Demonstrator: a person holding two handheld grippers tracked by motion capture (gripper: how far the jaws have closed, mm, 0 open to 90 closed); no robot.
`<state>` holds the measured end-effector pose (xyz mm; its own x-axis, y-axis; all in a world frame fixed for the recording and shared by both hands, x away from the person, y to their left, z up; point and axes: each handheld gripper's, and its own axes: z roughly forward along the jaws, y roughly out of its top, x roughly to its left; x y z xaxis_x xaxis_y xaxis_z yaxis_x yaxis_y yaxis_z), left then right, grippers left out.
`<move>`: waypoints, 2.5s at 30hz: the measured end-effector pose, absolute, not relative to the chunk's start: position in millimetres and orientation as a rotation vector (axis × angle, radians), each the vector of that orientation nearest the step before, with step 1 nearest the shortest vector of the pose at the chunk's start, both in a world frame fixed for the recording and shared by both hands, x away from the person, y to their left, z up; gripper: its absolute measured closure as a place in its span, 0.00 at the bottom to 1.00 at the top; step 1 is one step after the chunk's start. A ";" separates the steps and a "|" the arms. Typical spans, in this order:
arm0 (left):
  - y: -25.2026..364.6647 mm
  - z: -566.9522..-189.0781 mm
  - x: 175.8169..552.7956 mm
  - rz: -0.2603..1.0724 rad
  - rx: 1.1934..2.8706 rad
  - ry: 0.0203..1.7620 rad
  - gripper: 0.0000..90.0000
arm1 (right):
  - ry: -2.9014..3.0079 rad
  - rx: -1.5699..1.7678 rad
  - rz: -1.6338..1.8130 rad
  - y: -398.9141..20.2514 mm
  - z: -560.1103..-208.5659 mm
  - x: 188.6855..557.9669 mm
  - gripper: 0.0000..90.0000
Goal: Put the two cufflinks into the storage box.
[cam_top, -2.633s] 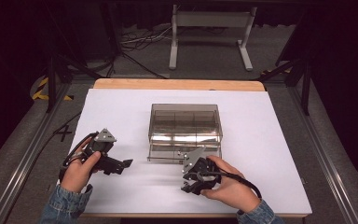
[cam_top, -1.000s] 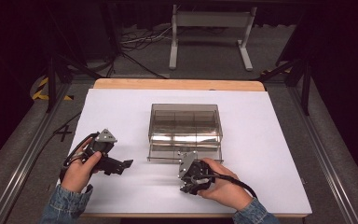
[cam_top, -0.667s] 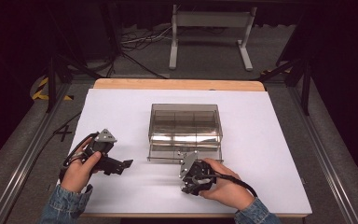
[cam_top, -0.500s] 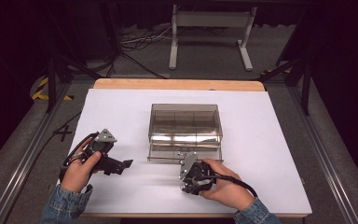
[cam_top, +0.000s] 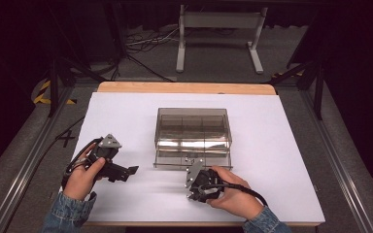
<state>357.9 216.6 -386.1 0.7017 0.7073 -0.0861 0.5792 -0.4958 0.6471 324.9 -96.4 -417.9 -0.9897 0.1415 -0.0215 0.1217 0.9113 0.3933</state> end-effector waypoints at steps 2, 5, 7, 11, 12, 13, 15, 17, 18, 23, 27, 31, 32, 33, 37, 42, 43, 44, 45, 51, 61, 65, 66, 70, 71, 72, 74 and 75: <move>216.9 -385.8 357.9 0.252 2.244 0.975 0.00 | 3.022 0.221 0.621 -96.6 -414.8 323.8 0.83; 217.3 -385.5 357.8 0.253 2.244 0.974 0.00 | 3.024 0.215 0.647 -97.1 -410.0 323.8 0.83; 217.2 -385.4 357.7 0.253 2.242 0.975 0.00 | 3.021 0.217 0.656 -97.7 -405.3 323.4 0.83; 217.2 -385.3 357.7 0.255 2.243 0.975 0.00 | 3.008 0.212 0.688 -99.0 -394.5 323.4 0.83; 217.2 -385.4 357.7 0.255 2.243 0.975 0.00 | 3.008 0.216 0.693 -99.3 -392.0 323.4 0.83; 217.1 -385.4 357.7 0.255 2.243 0.975 0.00 | 3.011 0.223 0.698 -99.4 -389.9 323.2 0.83; 217.0 -385.4 357.6 0.255 2.243 0.974 0.00 | 2.999 0.228 0.701 -99.6 -385.4 323.6 0.83; 217.1 -385.3 357.4 0.255 2.241 0.978 0.00 | 3.007 0.235 0.699 -99.7 -381.2 323.6 0.83; 217.1 -385.3 357.3 0.253 2.239 0.980 0.00 | 3.006 0.222 0.701 -99.8 -378.7 324.5 0.83; 218.3 -384.1 357.6 0.236 2.251 0.975 0.00 | 3.003 0.233 0.709 -99.0 -368.2 324.4 0.83; 217.7 -385.0 357.1 0.255 2.235 0.982 0.00 | 3.011 0.249 0.707 -98.5 -361.5 324.5 0.83; 218.0 -384.9 357.1 0.255 2.232 0.983 0.00 | 3.003 0.238 0.711 -98.0 -354.6 325.8 0.83; 218.0 -384.9 357.1 0.255 2.232 0.983 0.00 | 2.996 0.237 0.714 -97.8 -353.0 326.2 0.83; 218.0 -384.8 357.1 0.255 2.232 0.982 0.00 | 2.995 0.232 0.722 -97.7 -352.0 326.6 0.83; 218.4 -384.6 357.2 0.255 2.235 0.979 0.00 | 2.989 0.236 0.733 -97.7 -344.7 328.1 0.83; 218.8 -384.2 357.3 0.250 2.238 0.979 0.00 | 2.989 0.251 0.737 -98.0 -339.9 328.0 0.83; 218.8 -384.2 357.3 0.250 2.238 0.978 0.01 | 2.989 0.245 0.738 -98.2 -338.0 328.7 0.83; 218.9 -384.1 357.3 0.249 2.239 0.978 0.01 | 2.996 0.251 0.738 -98.3 -335.6 328.9 0.83; 218.9 -384.1 357.3 0.249 2.239 0.978 0.00 | 2.996 0.251 0.738 -98.3 -335.6 328.9 0.83; 218.8 -384.3 357.0 0.249 2.230 0.982 0.00 | 2.989 0.257 0.747 -97.4 -329.5 330.1 0.83; 219.2 -384.3 357.1 0.249 2.229 0.981 0.00 | 2.974 0.300 0.754 -98.4 -317.7 335.9 0.83; 218.9 -384.4 357.2 0.250 2.233 0.978 0.00 | 2.972 0.318 0.761 -98.9 -315.0 338.9 0.83; 218.9 -384.5 357.3 0.252 2.236 0.977 0.00 | 2.967 0.318 0.766 -98.6 -314.6 340.6 0.83; 219.1 -384.4 357.2 0.247 2.232 0.977 0.00 | 2.966 0.362 0.763 -96.2 -311.3 343.3 0.83; 219.2 -384.4 357.1 0.247 2.230 0.980 0.00 | 2.964 0.362 0.763 -95.9 -310.5 344.5 0.83; 219.6 -384.3 357.3 0.253 2.230 0.979 0.00 | 2.962 0.374 0.762 -95.7 -309.8 345.6 0.83; 219.5 -384.5 357.0 0.250 2.227 0.987 0.00 | 2.964 0.382 0.763 -95.5 -308.2 348.0 0.83; 219.3 -384.6 357.0 0.248 2.227 0.987 0.00 | 2.957 0.372 0.773 -95.2 -307.8 349.8 0.83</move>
